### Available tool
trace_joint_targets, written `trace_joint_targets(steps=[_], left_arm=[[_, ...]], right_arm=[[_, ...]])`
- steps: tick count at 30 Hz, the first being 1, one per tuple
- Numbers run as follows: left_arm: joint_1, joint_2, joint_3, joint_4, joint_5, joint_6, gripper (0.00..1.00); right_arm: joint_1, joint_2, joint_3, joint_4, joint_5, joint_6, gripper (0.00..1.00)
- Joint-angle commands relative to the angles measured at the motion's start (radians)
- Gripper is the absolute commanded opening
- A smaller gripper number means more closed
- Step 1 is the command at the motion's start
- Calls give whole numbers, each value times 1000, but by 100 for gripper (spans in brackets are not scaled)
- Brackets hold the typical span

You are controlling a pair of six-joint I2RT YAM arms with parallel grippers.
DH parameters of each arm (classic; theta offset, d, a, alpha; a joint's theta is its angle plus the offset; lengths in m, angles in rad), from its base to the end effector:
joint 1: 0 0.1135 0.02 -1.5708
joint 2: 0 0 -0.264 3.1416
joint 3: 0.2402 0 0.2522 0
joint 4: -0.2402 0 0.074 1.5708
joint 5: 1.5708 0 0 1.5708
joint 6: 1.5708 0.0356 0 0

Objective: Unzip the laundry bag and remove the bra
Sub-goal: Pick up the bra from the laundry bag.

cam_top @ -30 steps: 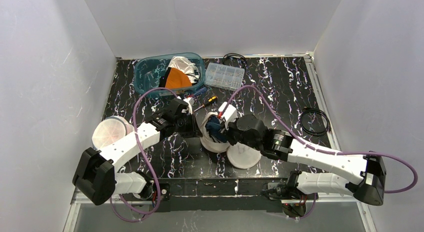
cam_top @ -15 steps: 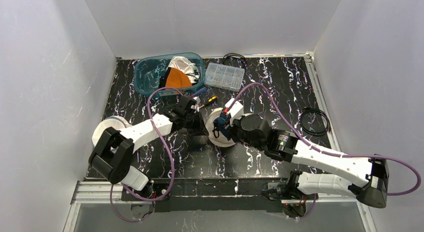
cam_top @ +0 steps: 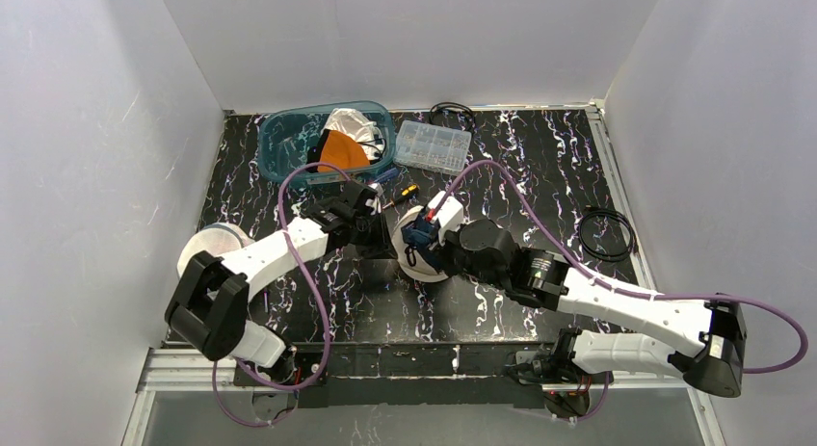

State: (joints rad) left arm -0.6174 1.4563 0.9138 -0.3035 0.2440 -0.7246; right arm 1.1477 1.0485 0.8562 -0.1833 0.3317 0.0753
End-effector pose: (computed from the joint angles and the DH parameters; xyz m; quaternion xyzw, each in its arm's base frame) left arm 0.2417 -0.1822 0.2194 -0.0066 0.9291 -0.3079 0.2048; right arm 0.1093 0.2144 0.3149 -0.3367 0.7484 0.2068 0.5327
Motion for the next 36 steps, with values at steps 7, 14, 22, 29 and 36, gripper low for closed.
trace_joint_targets(steps=[7, 14, 22, 29, 36], left_arm=[[2, -146, 79, -149, -81, 50, 22], [13, -222, 118, -215, -100, 51, 66], [34, -360, 198, -323, -171, 90, 90], [198, -430, 233, -249, 291, 41, 98], [260, -413, 224, -3, 530, -170, 99]], right_arm=[[1, -55, 156, -29, -27, -36, 1], [1, -55, 255, -110, -7, -112, 1], [0, -39, 309, -127, 2, -227, 1], [0, -29, 272, -117, -44, -465, 1], [3, -99, 93, 85, -34, -825, 1]])
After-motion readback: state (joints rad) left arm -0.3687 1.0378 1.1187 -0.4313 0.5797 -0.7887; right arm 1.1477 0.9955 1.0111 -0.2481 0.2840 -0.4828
